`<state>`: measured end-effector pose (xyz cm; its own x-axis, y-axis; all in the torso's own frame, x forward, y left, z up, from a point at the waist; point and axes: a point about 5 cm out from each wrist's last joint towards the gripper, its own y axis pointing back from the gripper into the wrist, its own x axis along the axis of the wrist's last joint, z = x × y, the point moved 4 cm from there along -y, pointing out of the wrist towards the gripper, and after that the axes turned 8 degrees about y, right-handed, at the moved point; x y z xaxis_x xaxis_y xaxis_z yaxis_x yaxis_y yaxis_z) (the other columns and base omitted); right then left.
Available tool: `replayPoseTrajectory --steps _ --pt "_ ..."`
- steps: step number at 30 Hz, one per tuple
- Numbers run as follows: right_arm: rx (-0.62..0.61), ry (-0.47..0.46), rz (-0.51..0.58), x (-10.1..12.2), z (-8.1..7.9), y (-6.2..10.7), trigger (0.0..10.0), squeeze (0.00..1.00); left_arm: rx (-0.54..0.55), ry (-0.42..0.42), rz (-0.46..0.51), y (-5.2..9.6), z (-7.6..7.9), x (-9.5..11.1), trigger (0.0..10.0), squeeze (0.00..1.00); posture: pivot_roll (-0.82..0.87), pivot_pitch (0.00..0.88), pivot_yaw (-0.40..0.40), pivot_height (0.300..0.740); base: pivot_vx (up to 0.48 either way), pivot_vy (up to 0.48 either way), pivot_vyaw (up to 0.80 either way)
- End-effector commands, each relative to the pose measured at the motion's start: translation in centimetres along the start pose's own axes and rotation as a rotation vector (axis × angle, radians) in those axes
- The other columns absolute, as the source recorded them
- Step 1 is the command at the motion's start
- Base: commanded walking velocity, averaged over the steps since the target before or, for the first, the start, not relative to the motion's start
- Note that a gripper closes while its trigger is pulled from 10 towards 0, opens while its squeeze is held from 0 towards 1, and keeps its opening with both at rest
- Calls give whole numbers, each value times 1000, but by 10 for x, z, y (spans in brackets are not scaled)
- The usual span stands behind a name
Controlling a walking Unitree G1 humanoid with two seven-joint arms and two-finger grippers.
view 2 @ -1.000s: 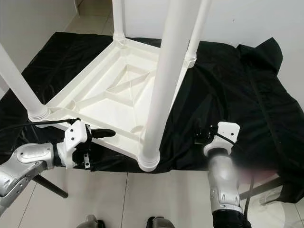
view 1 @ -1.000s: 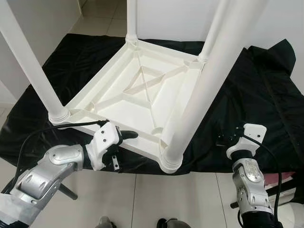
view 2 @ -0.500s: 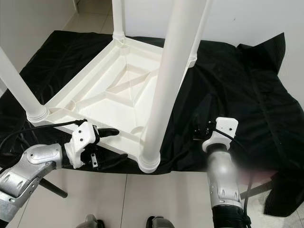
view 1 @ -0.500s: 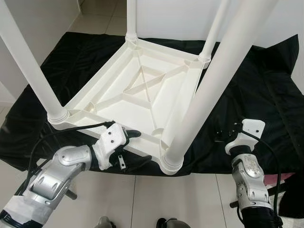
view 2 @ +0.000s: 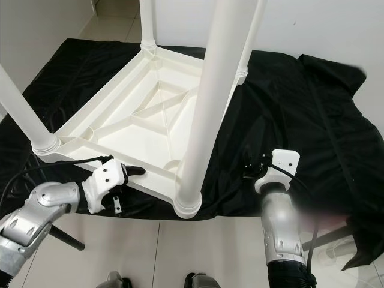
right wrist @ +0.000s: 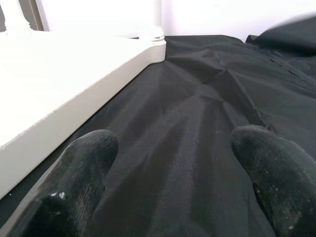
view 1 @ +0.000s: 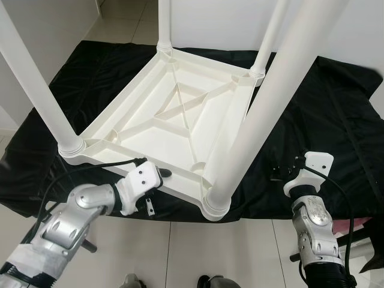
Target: Building children table
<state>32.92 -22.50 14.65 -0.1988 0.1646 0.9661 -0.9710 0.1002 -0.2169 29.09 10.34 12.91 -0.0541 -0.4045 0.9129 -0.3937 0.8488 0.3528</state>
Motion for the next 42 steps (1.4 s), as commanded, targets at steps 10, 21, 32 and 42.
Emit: replayPoseTrajectory --steps 10,21,32,42 --pt "-5 3 -18 -4 -2 0 10000 0 164 44 -148 5 -34 -23 9294 0 -12 120 -28 740 0 0 0" --pt "-4 4 -18 -6 -3 1 10000 0 106 56 -154 7 -32 -21 0 0 -11 112 -19 740 0 0 0" --pt "-5 0 -19 -7 -5 1 10000 0 114 35 -86 -9 -33 -7 10000 0 -13 112 -13 740 0 0 0" --pt "-15 -4 -10 -6 -1 8 10000 0 157 89 39 -19 -40 11 10000 1000 -27 131 -8 740 0 0 0"
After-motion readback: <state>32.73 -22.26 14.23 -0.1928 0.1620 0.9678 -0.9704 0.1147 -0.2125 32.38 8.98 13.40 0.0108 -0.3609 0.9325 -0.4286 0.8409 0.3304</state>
